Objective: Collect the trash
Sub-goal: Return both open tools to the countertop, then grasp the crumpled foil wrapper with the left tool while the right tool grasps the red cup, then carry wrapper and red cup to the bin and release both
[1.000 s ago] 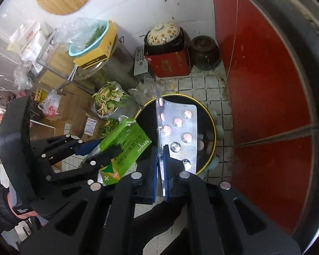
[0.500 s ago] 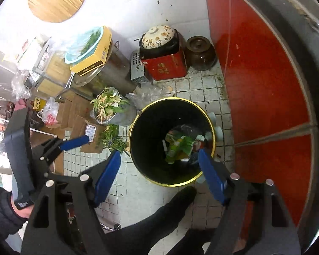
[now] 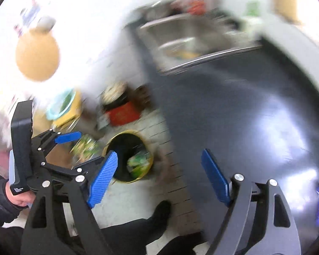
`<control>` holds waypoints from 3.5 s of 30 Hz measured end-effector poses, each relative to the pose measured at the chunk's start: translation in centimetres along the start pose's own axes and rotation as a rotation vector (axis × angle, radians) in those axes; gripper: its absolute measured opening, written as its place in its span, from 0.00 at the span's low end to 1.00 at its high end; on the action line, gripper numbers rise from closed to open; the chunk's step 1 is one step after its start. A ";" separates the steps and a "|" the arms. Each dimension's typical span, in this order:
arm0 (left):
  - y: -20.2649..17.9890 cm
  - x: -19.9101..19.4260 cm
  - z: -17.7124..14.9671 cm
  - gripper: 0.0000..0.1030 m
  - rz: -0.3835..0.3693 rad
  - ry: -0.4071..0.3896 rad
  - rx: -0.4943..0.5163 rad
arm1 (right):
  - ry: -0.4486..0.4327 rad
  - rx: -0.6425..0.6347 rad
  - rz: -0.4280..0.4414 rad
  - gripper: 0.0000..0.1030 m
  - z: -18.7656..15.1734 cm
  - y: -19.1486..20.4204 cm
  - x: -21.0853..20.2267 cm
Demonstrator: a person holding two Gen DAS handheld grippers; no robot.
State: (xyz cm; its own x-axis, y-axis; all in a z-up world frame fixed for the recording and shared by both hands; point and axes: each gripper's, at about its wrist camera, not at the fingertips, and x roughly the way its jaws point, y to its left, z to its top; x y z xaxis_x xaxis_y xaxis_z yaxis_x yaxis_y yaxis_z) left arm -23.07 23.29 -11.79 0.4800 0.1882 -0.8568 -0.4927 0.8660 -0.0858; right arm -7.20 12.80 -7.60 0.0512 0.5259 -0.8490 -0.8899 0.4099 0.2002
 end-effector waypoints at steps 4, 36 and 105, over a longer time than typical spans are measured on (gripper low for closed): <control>-8.7 0.1 4.6 0.89 -0.123 -0.018 0.159 | -0.109 0.163 -0.150 0.77 -2.3 -7.7 -8.2; -44.8 16.4 17.6 0.89 -0.243 0.075 0.678 | -0.109 0.649 -0.539 0.78 -17.7 -40.8 -18.9; -9.4 0.1 3.1 0.24 0.087 0.041 0.020 | -0.016 -0.032 -0.072 0.59 -2.9 -7.9 -4.2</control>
State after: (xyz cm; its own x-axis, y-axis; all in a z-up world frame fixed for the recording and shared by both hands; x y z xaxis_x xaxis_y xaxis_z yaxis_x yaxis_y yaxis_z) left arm -16.12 16.56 -9.54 0.4061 0.2445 -0.8805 -0.5161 0.8565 -0.0001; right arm -1.72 5.21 -7.05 0.1223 0.5077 -0.8528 -0.8975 0.4234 0.1233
